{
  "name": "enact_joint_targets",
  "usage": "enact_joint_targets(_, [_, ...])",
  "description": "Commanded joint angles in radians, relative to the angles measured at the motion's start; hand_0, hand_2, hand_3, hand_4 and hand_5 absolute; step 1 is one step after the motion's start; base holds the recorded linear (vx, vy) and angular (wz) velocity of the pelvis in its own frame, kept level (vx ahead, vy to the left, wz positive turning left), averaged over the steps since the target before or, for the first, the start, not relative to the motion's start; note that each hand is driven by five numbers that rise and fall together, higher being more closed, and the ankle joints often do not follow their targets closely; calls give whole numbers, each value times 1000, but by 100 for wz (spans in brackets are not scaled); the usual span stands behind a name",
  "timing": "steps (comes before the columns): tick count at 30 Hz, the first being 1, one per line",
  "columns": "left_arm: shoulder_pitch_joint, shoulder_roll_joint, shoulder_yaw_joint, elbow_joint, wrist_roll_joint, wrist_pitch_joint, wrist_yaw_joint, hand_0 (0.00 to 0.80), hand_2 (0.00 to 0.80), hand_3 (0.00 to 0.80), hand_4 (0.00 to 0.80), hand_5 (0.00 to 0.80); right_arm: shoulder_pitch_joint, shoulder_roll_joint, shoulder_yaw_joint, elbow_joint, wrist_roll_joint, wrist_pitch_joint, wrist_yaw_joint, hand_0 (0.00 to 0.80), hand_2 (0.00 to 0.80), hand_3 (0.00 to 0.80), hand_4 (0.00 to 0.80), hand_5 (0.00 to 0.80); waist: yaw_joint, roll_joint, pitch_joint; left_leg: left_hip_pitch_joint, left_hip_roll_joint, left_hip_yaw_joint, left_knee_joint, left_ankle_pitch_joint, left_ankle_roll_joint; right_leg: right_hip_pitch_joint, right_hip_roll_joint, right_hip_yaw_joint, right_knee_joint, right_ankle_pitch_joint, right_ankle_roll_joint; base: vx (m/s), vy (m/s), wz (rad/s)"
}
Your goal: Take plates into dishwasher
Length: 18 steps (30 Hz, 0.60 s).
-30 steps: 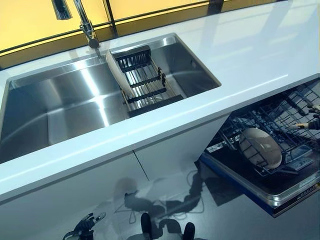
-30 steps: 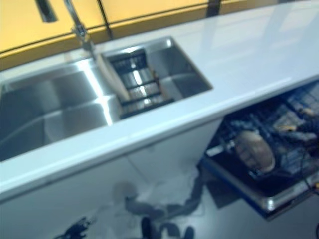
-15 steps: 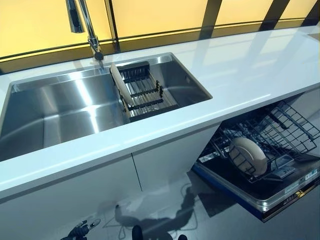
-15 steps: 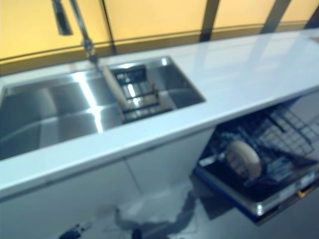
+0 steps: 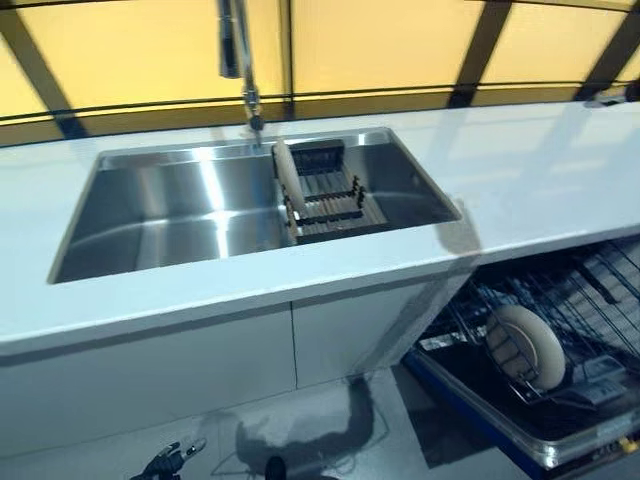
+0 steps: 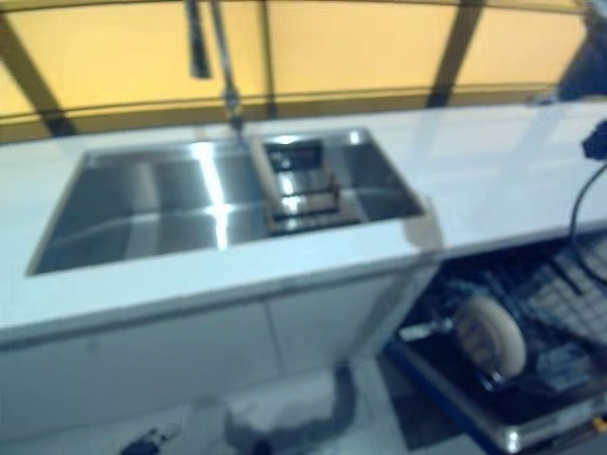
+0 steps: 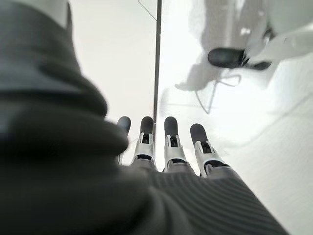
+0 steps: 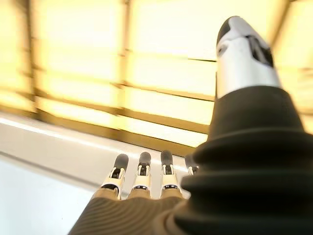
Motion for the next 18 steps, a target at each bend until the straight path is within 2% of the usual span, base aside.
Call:
enact_joint_targets(1, [-29, 13, -22, -11, 18, -4, -8, 0, 0, 0, 0, 0, -164, -20, 112, -18, -183, -90, -61, 0, 0, 0, 0, 0, 19, -74, -3, 5, -11, 77, 224, -261, 40, -9, 6, -27, 46, -73, -21, 72, 217, 53])
enact_joint_targets(4, [-56, 14, -35, -7, 19, 16, 2, 0, 0, 0, 0, 0, -128, -15, 101, -39, -254, -98, -99, 0, 0, 0, 0, 0, 0, -44, -2, 78, -15, 84, 33, -182, 31, -29, 17, -48, 69, -67, 0, 70, 193, 70])
enact_joint_targets(6, [-70, 28, -50, -12, 6, 16, 12, 0, 0, 0, 0, 0, -119, -7, 88, -63, -274, -88, -87, 0, 0, 0, 0, 0, 8, -49, 10, 72, -22, 63, -9, -156, 28, -39, 21, -46, 55, -50, 13, 2, 103, 37])
enact_joint_targets(10, [-53, 35, -63, -16, -33, 7, 31, 0, 0, 0, 0, 0, -130, 2, 115, -60, -317, -73, -103, 0, 0, 0, 0, 0, 24, -51, 24, 39, -38, 38, -15, -164, 34, -59, 19, -57, 28, -31, 27, 3, 116, 25])
enact_joint_targets(14, [-26, 44, -61, -20, -29, 2, 13, 0, 0, 0, 0, 0, -171, 8, 159, -47, -376, -72, -82, 0, 0, 0, 0, 0, 42, -59, 41, 6, -45, 11, -15, -156, 30, -69, 24, -69, 2, -24, 27, 11, 57, 18])
enact_joint_targets(18, [-17, 48, -70, -31, -55, -13, 4, 0, 0, 0, 0, 0, -243, 27, 231, -13, -420, -47, -52, 0, 0, 0, 0, 0, 59, -61, 74, -34, -46, 5, -15, -148, 33, -99, 24, -78, -1, -20, 25, -34, 55, 8])
